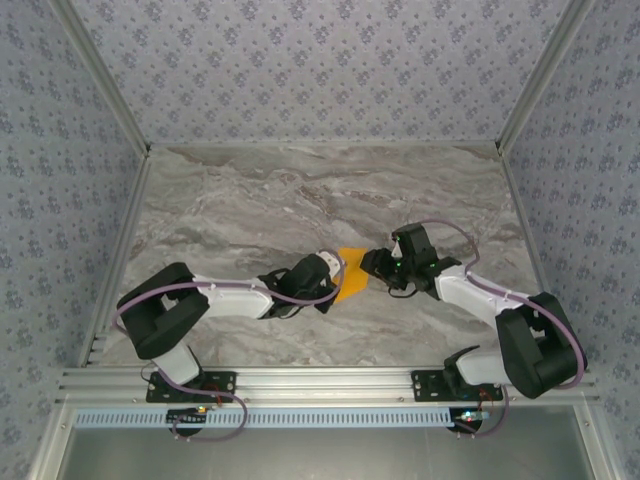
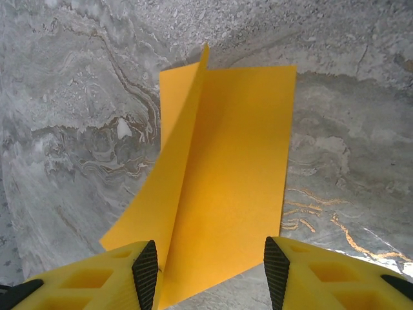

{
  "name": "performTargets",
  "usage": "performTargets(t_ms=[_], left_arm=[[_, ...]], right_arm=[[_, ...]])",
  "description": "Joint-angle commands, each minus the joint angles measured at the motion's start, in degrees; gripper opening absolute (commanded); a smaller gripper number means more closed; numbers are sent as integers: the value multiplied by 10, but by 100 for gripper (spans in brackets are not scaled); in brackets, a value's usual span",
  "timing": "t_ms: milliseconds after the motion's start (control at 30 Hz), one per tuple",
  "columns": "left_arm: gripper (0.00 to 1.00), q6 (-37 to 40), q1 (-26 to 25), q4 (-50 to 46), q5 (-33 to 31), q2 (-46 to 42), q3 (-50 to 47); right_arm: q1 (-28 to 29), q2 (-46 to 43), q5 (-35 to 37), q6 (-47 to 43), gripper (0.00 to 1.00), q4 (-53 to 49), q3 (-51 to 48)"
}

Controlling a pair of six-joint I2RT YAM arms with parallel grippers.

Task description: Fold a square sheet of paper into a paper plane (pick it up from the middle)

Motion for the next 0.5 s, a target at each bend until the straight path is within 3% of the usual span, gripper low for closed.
performTargets(t_ms=[0,467], left_arm=[[5,-50,16,51,40,5,-16],[3,-143,43,59,134,22,-4]], right_arm=[[0,-10,-6,-3,52,12,-7],[7,46,-63,-21,50,50,1]])
